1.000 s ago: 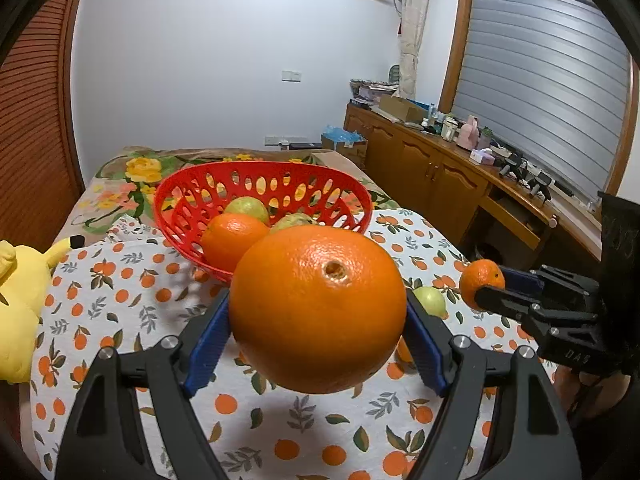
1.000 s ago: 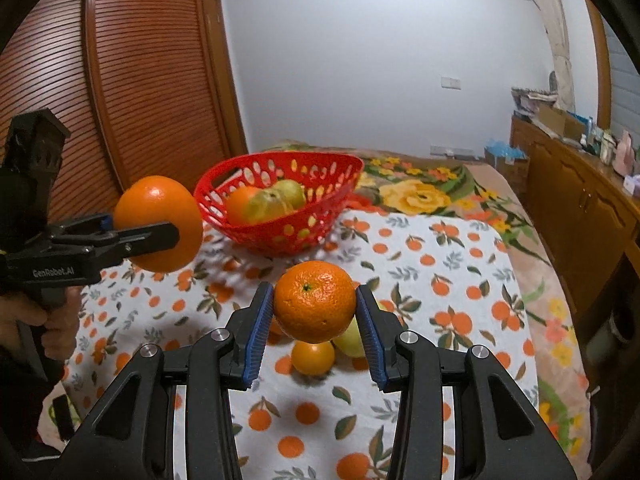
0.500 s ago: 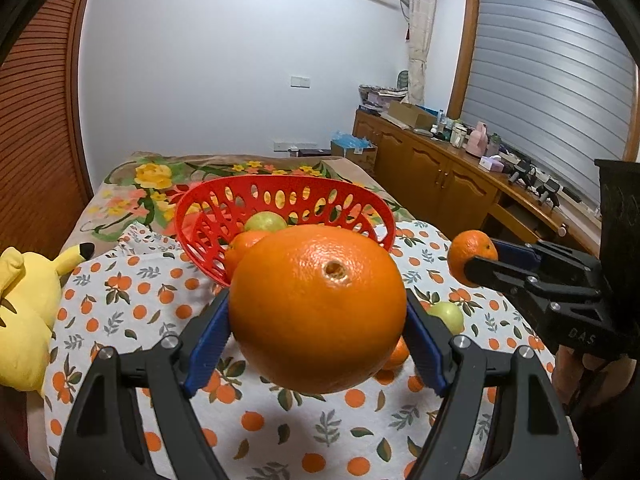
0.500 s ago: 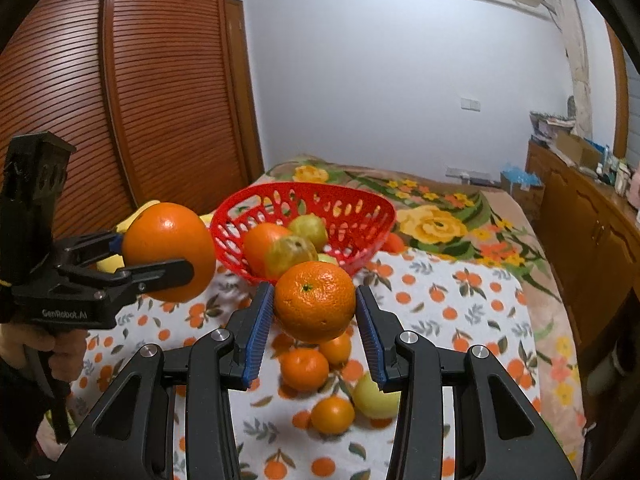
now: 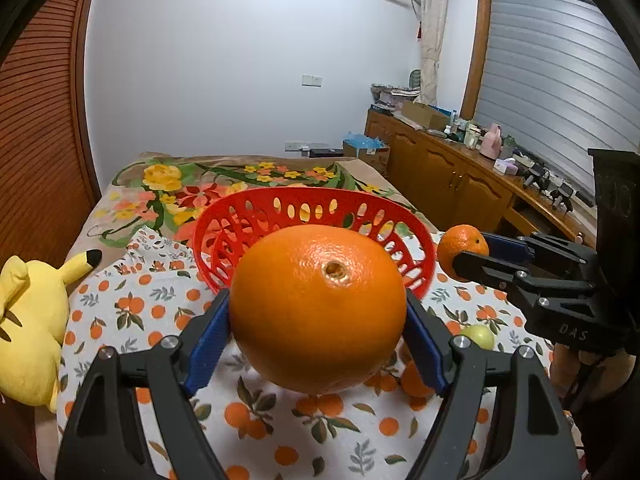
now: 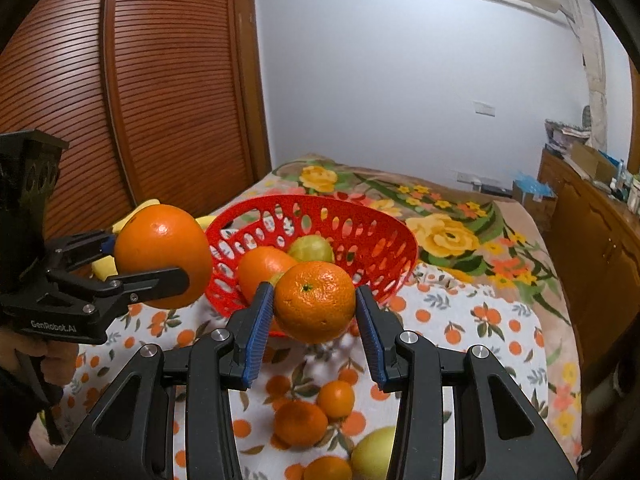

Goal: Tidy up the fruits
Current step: 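Lower both fruits into the red basket and open both tools, then reach the right tool to the pale green pomelo while the left tool reaches a mandarin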

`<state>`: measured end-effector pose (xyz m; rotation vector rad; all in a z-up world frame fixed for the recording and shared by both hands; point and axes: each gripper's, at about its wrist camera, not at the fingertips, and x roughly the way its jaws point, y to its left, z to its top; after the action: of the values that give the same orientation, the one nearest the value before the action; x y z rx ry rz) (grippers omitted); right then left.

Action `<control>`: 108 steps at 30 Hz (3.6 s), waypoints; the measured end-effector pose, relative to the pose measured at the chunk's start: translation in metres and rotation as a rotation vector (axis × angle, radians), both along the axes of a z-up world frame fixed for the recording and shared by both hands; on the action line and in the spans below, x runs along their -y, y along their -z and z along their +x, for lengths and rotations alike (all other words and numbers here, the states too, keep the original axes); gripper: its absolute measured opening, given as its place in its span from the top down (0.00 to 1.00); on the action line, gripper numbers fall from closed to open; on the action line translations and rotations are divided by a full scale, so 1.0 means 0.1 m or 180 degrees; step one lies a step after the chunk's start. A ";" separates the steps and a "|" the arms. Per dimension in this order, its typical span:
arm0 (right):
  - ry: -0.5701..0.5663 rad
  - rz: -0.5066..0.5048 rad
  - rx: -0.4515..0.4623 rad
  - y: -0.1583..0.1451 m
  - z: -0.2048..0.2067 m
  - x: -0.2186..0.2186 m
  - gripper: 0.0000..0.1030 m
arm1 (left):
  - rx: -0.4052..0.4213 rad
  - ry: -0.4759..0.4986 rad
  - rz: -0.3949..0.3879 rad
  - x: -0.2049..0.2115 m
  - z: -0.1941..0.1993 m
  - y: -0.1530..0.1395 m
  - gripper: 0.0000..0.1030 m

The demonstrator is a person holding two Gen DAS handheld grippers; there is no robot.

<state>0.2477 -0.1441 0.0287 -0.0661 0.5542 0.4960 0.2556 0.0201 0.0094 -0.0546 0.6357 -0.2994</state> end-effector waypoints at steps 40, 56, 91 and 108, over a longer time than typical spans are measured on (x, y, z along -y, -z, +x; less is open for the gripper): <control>0.0008 0.0053 -0.0317 0.21 0.71 -0.01 0.55 | -0.0203 -0.0049 0.0165 -0.07 0.81 0.19 0.22; -0.0017 0.0065 -0.0329 0.23 0.63 0.00 0.55 | -0.0338 -0.0253 0.0221 -0.17 1.16 0.27 0.22; 0.0099 0.0157 -0.0222 0.13 0.18 0.20 0.53 | 0.0042 -0.0168 0.0202 0.02 0.54 -0.08 0.18; 0.0414 0.0179 -0.0219 0.20 -0.39 0.65 0.47 | 0.0122 0.0026 0.0229 0.40 -0.10 -0.10 0.18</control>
<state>0.2090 -0.2088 0.0087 0.0407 0.6073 0.3877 0.2455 -0.0202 0.0198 0.0229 0.6082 -0.2847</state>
